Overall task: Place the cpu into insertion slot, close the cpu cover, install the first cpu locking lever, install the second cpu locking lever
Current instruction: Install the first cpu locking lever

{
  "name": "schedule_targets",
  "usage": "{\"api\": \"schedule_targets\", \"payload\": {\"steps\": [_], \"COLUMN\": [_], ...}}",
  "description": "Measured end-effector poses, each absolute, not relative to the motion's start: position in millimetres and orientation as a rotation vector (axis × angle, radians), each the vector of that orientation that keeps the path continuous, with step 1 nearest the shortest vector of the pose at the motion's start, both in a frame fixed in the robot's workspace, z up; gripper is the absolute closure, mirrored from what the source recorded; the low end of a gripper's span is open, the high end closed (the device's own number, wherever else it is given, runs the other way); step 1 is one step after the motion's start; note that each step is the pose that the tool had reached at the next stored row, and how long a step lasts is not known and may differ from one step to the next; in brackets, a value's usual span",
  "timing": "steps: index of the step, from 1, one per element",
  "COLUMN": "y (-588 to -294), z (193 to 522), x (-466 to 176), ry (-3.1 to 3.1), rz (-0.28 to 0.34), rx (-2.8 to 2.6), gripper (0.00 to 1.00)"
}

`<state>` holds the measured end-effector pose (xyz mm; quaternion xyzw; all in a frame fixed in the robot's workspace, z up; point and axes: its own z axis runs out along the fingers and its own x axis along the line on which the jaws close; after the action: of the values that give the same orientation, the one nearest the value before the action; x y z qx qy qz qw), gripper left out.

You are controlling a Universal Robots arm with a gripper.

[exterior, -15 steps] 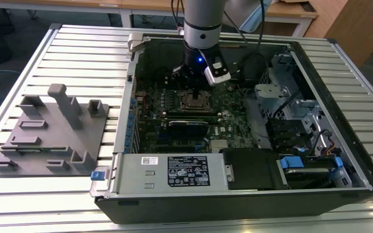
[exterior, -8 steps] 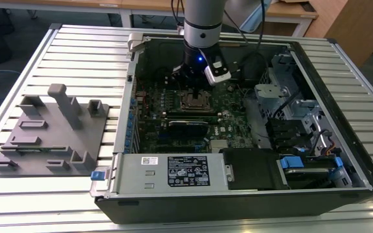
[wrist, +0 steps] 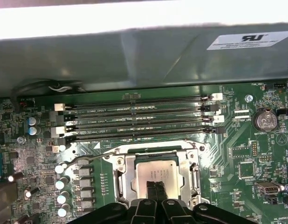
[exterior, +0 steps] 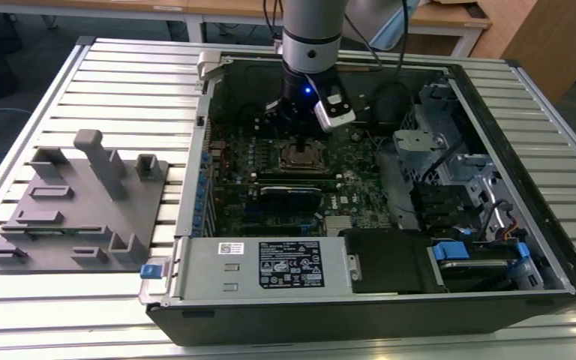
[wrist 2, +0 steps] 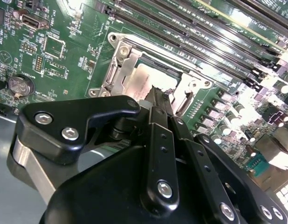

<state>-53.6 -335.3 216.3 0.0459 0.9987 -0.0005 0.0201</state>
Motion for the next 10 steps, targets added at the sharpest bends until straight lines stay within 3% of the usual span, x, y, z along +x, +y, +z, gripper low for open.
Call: {"api": "schedule_targets", "payload": {"steps": [10], "y": [-335.3], "z": [216.3], "x": [-56.8], "ry": [3.098], "rz": [-0.002], "rx": [0.142], "gripper": [0.90]}}
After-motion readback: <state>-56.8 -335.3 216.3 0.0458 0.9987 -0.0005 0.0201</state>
